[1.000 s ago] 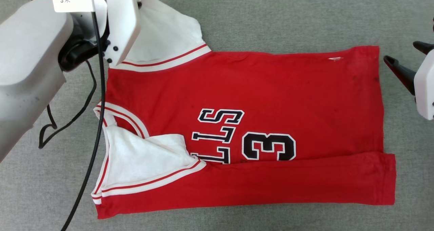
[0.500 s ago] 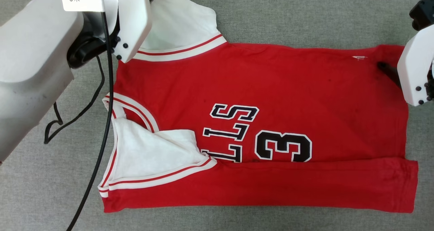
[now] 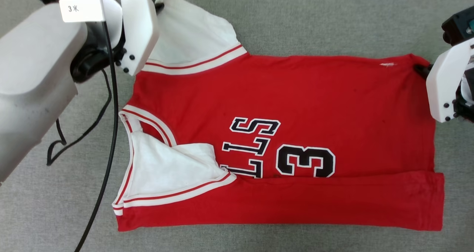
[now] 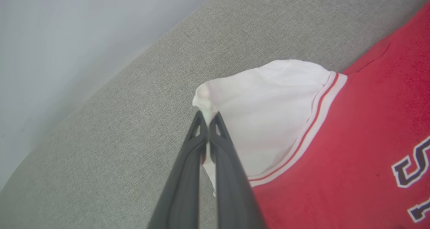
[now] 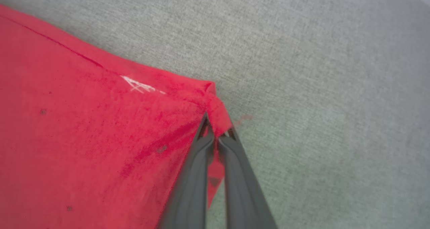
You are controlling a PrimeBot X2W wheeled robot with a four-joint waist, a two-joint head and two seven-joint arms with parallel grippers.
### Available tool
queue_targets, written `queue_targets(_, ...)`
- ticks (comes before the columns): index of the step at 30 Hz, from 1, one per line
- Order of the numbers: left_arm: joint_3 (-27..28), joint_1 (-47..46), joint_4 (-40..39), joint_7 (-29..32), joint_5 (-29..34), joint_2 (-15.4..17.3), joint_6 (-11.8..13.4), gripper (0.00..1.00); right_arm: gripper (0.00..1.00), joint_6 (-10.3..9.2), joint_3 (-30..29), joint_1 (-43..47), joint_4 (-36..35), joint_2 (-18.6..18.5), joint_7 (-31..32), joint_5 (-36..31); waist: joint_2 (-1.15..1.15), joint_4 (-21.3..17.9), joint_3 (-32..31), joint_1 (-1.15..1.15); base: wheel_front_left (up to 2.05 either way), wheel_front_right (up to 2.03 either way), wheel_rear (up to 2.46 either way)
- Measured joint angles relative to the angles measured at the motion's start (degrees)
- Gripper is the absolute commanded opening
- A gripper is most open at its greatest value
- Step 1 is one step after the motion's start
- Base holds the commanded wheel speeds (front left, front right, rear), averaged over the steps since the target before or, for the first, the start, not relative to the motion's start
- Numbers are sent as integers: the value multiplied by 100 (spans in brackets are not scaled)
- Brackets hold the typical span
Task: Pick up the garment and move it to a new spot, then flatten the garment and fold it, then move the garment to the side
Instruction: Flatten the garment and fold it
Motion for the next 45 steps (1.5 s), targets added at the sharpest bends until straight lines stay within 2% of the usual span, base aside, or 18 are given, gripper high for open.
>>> queue_targets(10, -91, 652, -149, -242, -235, 287, 11, 0, 0, -1, 0, 658, -101, -35, -780, 247, 0, -36, -732, 0, 0, 0, 0)
queue_targets(18, -178, 1431, -589, -421, -432, 578, 215, 0, 0, -1, -112, 1438, -323, -125, -1033, 419, 0, 14, -1263, 0, 0, 0, 0)
queue_targets(35, -448, 3370, -1735, -590, -809, 1350, 778, 0, 0, -1, -337, 3098, -1036, -219, -1031, 779, 0, 54, -1989, 0, 0, 0, 0)
queue_targets(45, -492, 4008, -1878, -710, -918, 1372, 989, 0, 0, 0, -405, 3678, -1158, -254, -901, 831, 0, 49, -1972, 0, 0, 0, 0)
